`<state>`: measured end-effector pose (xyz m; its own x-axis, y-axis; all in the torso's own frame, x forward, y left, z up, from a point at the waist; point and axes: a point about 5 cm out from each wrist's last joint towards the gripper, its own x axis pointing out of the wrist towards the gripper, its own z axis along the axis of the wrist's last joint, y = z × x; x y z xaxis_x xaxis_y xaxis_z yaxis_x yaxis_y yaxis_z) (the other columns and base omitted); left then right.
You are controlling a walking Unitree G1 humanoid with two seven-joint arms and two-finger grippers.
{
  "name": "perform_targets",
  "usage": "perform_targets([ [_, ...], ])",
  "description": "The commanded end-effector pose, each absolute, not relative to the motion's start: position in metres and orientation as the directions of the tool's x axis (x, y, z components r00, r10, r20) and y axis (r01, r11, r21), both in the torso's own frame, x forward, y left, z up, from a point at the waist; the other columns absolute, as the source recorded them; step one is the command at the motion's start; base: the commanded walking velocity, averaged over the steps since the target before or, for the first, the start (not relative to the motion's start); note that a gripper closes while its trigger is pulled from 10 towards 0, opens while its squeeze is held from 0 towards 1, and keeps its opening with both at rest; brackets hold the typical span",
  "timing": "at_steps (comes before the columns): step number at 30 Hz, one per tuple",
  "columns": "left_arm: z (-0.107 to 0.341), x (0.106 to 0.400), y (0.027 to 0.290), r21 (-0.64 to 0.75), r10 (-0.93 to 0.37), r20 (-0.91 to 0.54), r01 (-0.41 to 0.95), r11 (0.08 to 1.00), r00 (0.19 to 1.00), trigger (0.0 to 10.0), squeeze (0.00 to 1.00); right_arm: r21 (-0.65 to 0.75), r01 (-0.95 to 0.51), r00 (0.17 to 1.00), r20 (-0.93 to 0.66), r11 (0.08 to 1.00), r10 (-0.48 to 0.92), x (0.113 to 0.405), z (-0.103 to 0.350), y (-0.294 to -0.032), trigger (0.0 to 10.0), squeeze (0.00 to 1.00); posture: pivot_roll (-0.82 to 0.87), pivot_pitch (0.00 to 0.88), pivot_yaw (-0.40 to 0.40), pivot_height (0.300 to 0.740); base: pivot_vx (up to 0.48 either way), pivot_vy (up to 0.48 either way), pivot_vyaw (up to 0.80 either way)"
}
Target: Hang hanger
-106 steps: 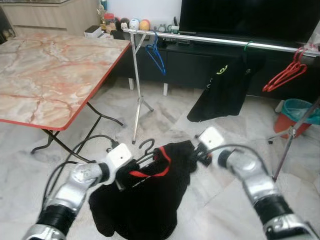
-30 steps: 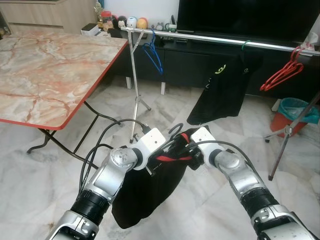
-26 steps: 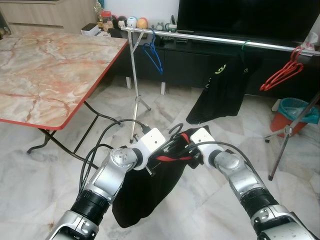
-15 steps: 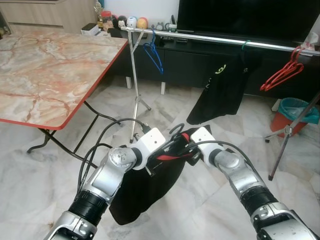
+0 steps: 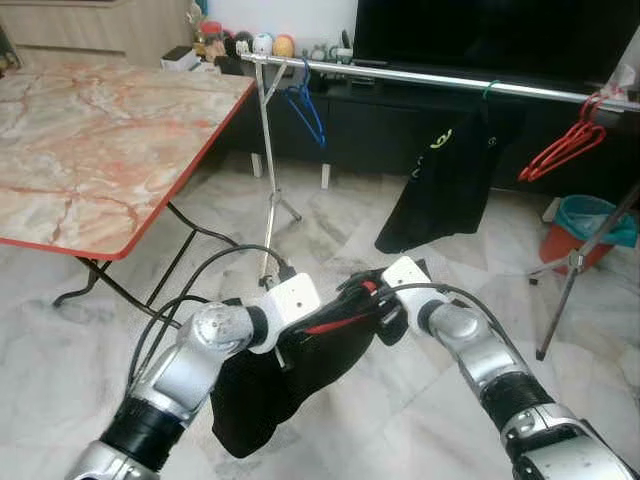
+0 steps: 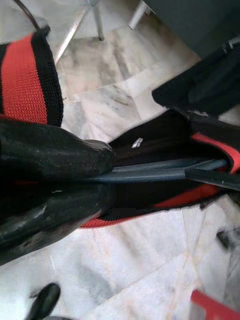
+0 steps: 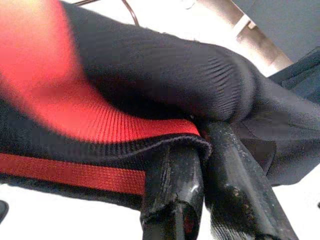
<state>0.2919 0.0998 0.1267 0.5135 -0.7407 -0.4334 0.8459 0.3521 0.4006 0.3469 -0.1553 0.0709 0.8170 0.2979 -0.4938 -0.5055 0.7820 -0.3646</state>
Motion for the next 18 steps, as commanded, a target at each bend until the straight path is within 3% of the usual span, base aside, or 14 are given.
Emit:
perform_targets([
  [1, 0.125, 0.285, 0.105, 0.399, -0.753, -0.467, 0.870, 0.289, 0.464, 10.0, 0.00, -0.404, -0.431, 0.850, -0.482, 0.807, 0.213, 0.353, 0.079, -0.176, 0.0, 0.00, 0.10, 0.000, -0.046, 0.740, 0.000, 0.000, 0.00],
  [7, 0.106, 0.279, 0.128, 0.422, -0.655, -0.601, 0.878, 0.226, 0.458, 10.0, 0.00, -0.407, -0.430, 0.851, -0.481, 0.806, 0.211, 0.353, 0.079, -0.177, 0.0, 0.00, 0.10, 0.000, -0.048, 0.740, 0.000, 0.000, 0.00],
  [13, 0.093, 0.286, 0.135, 0.429, -0.541, -0.638, 0.837, 0.341, 0.548, 10.0, 0.00, -0.391, -0.464, 0.841, -0.475, 0.795, 0.257, 0.354, 0.080, -0.166, 0.0, 0.00, 0.10, 0.000, -0.050, 0.740, 0.000, 0.000, 0.00],
  [18, 0.086, 0.280, 0.136, 0.460, -0.546, -0.659, 0.851, 0.251, 0.517, 10.0, 0.00, -0.390, -0.451, 0.849, -0.466, 0.803, 0.250, 0.355, 0.082, -0.166, 0.0, 0.00, 0.10, 0.000, -0.052, 0.740, 0.000, 0.000, 0.00],
])
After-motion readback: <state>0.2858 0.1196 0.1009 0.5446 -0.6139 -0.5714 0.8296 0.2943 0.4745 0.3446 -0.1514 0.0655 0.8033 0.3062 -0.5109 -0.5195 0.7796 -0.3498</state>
